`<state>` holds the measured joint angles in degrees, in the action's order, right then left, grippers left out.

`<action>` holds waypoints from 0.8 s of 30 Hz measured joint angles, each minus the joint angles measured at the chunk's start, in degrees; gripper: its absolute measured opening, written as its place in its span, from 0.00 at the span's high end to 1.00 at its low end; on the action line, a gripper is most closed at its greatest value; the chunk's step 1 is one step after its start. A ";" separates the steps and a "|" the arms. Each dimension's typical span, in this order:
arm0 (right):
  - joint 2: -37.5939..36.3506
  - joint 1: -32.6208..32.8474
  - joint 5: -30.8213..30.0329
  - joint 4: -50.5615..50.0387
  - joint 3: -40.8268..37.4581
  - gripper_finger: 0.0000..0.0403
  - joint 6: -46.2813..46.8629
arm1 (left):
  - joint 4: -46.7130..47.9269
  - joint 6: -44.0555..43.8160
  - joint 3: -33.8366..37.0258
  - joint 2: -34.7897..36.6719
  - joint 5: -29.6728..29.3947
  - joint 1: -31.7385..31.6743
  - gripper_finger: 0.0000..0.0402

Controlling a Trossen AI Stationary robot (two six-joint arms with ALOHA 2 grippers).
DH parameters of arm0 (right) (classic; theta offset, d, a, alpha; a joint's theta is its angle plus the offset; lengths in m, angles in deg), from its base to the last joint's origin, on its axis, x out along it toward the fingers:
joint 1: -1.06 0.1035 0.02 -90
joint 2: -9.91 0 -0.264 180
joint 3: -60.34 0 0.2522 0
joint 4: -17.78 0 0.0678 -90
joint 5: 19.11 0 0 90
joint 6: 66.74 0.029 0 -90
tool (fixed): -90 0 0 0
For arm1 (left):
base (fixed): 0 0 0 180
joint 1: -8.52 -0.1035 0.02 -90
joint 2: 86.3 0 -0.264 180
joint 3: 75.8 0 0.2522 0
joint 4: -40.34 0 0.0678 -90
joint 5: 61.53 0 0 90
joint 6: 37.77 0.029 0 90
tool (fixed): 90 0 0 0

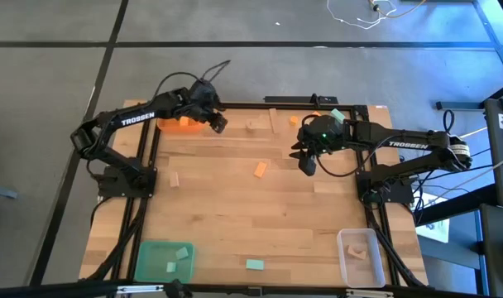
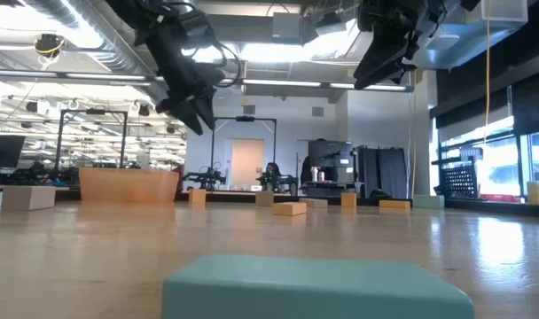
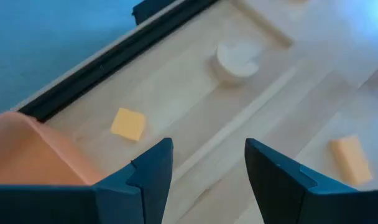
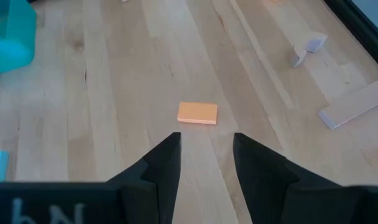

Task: Sort & place blocks by color
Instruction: Put the orange block into the orange bin

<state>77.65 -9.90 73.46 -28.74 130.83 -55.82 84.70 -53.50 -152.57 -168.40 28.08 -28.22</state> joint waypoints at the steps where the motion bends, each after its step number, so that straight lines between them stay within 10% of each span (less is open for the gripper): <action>1: 0.00 0.00 0.00 0.04 0.00 0.64 -0.34 | -0.09 0.19 -0.02 -0.03 0.28 0.31 0.53; 24: 21.32 0.00 8.07 5.16 8.01 0.64 -39.04 | 0.81 8.31 0.00 -0.44 12.12 14.45 0.53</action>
<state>98.97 -9.90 81.53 -23.58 138.84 -94.86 85.51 -45.18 -152.57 -168.84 40.20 -13.78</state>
